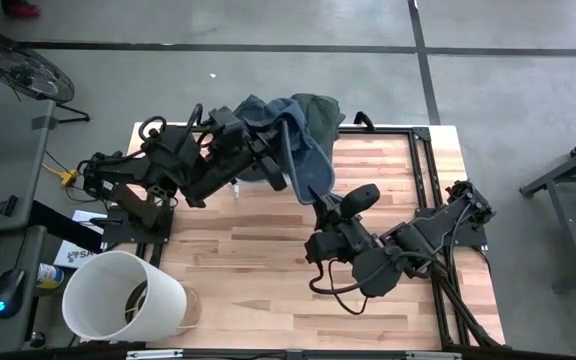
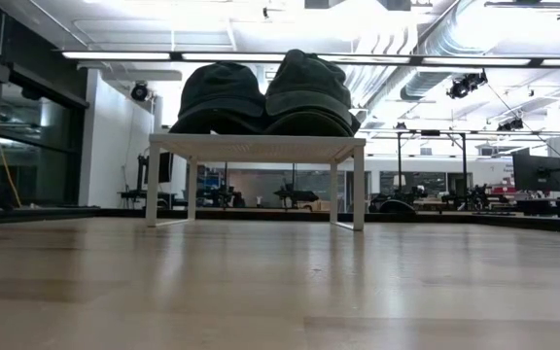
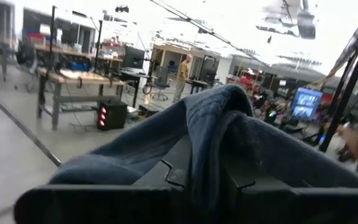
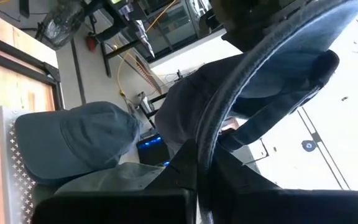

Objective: Pick & Place hat
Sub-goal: Stack the blue cap on top of the other blue cap on the shelf

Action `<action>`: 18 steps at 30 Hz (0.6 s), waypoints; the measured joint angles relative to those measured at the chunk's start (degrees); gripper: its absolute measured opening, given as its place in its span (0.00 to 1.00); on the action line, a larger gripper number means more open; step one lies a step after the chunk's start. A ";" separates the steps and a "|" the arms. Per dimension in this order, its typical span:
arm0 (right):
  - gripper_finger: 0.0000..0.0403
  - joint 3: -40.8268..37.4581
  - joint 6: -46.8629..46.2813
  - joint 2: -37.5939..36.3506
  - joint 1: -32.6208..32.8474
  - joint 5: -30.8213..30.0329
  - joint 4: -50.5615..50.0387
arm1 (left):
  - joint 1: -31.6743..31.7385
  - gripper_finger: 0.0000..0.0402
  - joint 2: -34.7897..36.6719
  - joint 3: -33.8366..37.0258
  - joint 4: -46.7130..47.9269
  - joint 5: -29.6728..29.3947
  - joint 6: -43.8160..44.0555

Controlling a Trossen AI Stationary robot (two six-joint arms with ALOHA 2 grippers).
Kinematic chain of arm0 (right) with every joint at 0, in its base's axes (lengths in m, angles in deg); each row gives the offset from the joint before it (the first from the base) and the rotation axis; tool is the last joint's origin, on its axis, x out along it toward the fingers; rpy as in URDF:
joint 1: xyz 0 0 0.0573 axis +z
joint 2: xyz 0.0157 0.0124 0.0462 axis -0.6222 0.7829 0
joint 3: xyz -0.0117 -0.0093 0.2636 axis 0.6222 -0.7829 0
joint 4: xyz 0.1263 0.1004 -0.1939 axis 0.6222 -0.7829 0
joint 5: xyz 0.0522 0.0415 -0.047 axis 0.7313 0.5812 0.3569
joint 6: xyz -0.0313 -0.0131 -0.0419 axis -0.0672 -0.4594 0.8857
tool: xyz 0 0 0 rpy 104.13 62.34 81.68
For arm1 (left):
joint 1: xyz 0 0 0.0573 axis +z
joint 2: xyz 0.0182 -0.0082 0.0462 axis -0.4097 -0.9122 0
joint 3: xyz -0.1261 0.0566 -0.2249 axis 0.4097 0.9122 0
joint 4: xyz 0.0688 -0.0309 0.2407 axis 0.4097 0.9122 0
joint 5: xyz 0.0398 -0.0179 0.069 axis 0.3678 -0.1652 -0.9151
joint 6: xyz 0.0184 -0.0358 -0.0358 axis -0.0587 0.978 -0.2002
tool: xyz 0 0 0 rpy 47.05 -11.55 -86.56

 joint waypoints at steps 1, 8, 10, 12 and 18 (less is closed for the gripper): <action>0.01 0.00 0.10 -0.06 0.00 0.01 0.25 | 0.00 0.11 0.00 0.00 -0.16 0.05 -1.95; 0.01 0.04 -0.27 -3.37 0.68 0.44 2.26 | -0.05 0.28 0.70 0.00 -2.75 0.29 -13.36; 0.01 0.04 -0.26 -4.53 0.76 0.63 2.70 | -0.07 0.35 1.16 0.00 -4.37 0.53 -15.72; 0.01 0.04 -0.27 -5.92 1.16 0.65 2.72 | -0.07 0.41 1.60 0.00 -5.55 1.25 -17.20; 0.01 0.11 -1.32 -9.96 2.69 -0.19 3.31 | -0.17 0.53 3.37 0.00 -6.22 5.66 -18.20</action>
